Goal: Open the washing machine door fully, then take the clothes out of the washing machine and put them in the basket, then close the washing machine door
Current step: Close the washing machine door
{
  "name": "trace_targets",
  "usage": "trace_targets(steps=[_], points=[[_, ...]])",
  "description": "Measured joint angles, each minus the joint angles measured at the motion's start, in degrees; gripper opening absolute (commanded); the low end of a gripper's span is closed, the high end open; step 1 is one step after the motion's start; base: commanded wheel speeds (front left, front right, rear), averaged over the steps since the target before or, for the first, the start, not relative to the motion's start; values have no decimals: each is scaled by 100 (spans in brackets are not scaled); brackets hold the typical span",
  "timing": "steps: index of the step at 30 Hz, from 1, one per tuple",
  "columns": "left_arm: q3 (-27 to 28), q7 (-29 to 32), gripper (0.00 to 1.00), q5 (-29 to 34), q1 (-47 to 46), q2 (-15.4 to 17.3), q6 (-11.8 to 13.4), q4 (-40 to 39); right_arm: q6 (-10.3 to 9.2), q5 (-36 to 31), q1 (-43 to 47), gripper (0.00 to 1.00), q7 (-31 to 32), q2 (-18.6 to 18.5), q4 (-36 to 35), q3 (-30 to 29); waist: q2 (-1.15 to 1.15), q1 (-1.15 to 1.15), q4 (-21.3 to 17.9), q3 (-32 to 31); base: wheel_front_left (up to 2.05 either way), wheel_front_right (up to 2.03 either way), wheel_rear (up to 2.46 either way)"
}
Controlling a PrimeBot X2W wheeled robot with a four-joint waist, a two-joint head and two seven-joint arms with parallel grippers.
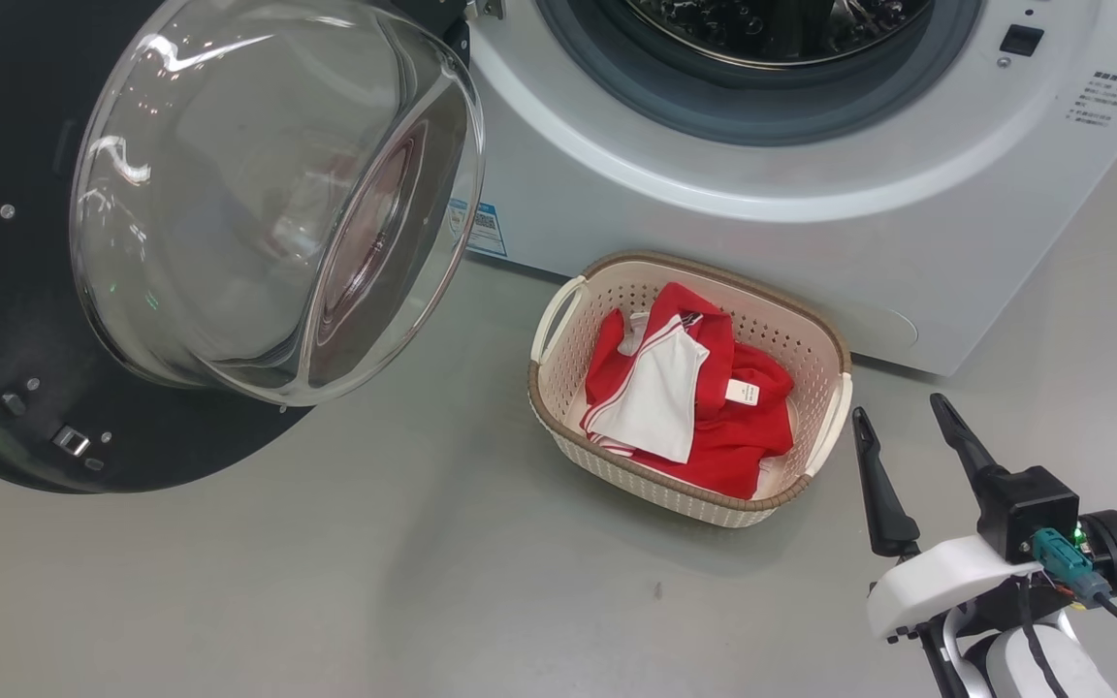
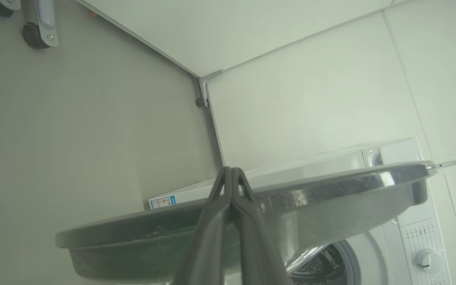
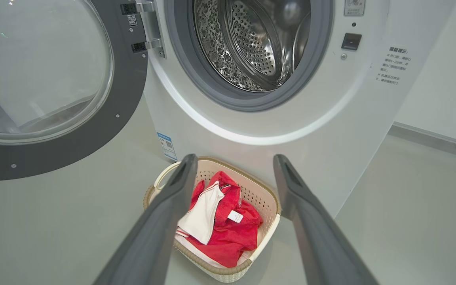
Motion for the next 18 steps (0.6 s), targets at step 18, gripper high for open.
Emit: trace_targets(steps=[18], points=[[-472,994,0,24,-24,204,-358,110,-1,9,4,100,-1,-2,10,-13,0,0,80,-81,0,0,0]])
